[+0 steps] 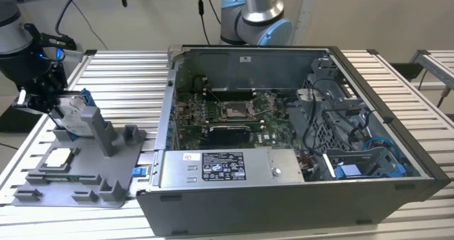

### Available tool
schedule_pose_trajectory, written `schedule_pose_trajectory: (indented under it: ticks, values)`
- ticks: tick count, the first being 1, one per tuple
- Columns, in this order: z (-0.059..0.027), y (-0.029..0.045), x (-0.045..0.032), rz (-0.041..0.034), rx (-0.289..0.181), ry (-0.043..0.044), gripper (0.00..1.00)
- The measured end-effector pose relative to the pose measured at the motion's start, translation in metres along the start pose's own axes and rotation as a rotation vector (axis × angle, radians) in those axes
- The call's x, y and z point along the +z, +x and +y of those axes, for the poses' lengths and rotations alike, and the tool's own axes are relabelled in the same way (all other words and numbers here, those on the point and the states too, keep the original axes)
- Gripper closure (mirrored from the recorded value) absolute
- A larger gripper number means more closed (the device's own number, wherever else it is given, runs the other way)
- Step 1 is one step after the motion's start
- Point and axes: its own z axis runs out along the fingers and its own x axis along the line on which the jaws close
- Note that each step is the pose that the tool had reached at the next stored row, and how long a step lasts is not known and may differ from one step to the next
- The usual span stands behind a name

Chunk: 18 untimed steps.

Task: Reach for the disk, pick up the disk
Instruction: 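Pick up the disk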

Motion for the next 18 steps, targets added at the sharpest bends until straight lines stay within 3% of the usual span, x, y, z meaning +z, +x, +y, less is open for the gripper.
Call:
schedule_pose_trajectory:
  ticks: [5,6,7,8,18]
  values:
    - [0.0000,0.0000,0.0001,0.0027,0.000,0.0005,1.00]
    - [0.0000,0.0001,0.0000,0.0005,0.000,-0.0001,1.00]
    - [0.0000,0.0000,0.0000,-0.0096,0.000,-0.0008,1.00]
    - [0.0000,-0.0001,0.0000,-0.0115,0.000,-0.0009,1.00]
    - [0.0000,0.0000,0.0000,-0.0094,0.000,-0.0007,1.00]
